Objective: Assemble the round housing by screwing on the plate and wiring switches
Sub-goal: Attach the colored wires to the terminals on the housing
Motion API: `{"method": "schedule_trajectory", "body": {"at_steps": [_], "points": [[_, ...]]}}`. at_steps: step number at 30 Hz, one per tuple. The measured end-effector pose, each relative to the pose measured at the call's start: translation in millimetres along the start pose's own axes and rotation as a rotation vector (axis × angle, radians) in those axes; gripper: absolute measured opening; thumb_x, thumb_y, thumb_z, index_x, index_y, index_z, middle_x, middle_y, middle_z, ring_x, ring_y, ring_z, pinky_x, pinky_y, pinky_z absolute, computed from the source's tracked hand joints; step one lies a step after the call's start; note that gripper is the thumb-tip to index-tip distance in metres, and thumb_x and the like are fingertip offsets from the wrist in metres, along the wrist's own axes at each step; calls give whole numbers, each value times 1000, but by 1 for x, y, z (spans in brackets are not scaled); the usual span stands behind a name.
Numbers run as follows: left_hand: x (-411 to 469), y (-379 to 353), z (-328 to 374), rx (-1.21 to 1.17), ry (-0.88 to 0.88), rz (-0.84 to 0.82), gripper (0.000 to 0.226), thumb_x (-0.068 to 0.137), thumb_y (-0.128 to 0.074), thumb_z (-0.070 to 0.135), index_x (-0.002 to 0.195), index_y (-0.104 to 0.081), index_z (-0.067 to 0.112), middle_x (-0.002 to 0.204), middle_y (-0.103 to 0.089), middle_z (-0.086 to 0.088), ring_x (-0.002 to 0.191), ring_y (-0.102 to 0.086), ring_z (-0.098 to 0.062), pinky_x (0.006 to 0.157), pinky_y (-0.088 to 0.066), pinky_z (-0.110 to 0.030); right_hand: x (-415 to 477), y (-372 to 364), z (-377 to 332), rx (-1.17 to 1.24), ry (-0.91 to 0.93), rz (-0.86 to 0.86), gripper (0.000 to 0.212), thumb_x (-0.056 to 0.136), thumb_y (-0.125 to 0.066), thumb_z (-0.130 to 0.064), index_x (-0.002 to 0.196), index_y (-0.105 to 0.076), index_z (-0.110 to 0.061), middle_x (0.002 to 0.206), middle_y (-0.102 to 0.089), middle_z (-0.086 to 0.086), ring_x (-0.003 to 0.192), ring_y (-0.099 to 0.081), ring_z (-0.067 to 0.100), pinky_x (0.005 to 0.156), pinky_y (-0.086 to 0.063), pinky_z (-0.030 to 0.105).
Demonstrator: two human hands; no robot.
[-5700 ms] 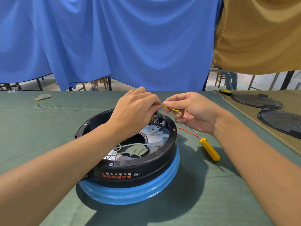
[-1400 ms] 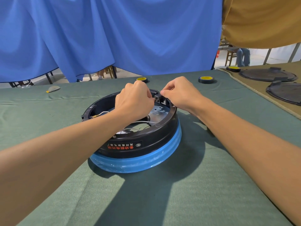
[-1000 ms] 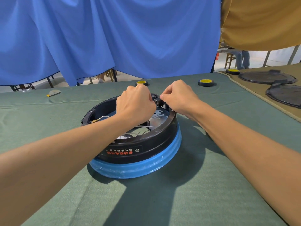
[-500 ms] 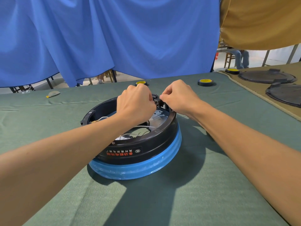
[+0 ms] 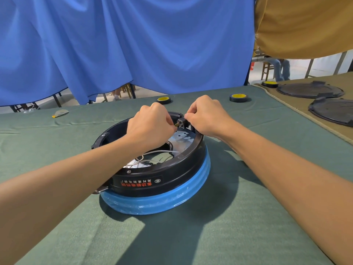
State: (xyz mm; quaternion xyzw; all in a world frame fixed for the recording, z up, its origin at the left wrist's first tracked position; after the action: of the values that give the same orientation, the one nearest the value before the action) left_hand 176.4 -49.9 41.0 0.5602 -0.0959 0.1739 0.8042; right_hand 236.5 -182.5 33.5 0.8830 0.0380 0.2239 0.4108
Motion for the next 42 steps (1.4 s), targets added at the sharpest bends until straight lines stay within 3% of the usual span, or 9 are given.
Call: {"method": "schedule_trajectory", "body": {"at_steps": [4,15,20,27,33,42], "points": [[-1,0,0,-91,21,-27,11,91,-71,21,93,-78,12,87,-72,-9,86,-66,-27,84,-57,-45,0,-1,0,20,3,1,24,86,-53,-11,93,-69,5,90,-68,24,93,-61,32,79,-55,51],[-5,-1,4,-34,22,54,13,93,-64,23,94,-77,20,95,-73,-3,90,-64,-25,76,-54,-39,-1,-1,1,36,0,-16,25,86,-53,-11,95,-68,7,92,-67,26,94,-61,33,80,-54,51],[-5,-1,4,-34,33,55,13,92,-64,21,94,-76,20,95,-73,-5,90,-65,-26,81,-56,-44,0,-2,1,45,-2,-23,26,87,-53,-12,97,-68,6,92,-68,24,93,-61,32,79,-54,51],[-3,-3,5,-9,19,68,14,92,-64,20,97,-77,18,96,-73,-5,89,-64,-25,71,-52,-37,0,-2,1,41,7,-15,25,87,-53,-11,94,-69,6,89,-69,25,90,-62,33,77,-55,52],[-2,-3,11,51,-15,100,16,92,-63,19,100,-76,15,95,-72,-6,85,-59,-23,57,-36,-27,-1,-3,-1,54,26,0,24,87,-53,-7,94,-68,10,90,-66,29,92,-61,36,75,-53,51],[0,-7,16,100,-1,122,15,91,-64,18,101,-75,13,95,-71,-7,85,-61,-25,66,-45,-33,1,-5,1,63,-2,-10,21,86,-51,-8,86,-69,4,83,-69,20,90,-61,33,77,-55,48]]}}
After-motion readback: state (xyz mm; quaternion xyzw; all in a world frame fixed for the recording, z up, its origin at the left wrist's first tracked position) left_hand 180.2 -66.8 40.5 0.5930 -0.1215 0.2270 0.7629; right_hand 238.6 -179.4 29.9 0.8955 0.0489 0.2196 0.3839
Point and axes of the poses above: each hand's wrist, its own x-axis towards the middle knuckle, its own y-axis out of the back of the hand, z = x × y, the point moved 3 cm from there along x, towards the middle knuckle
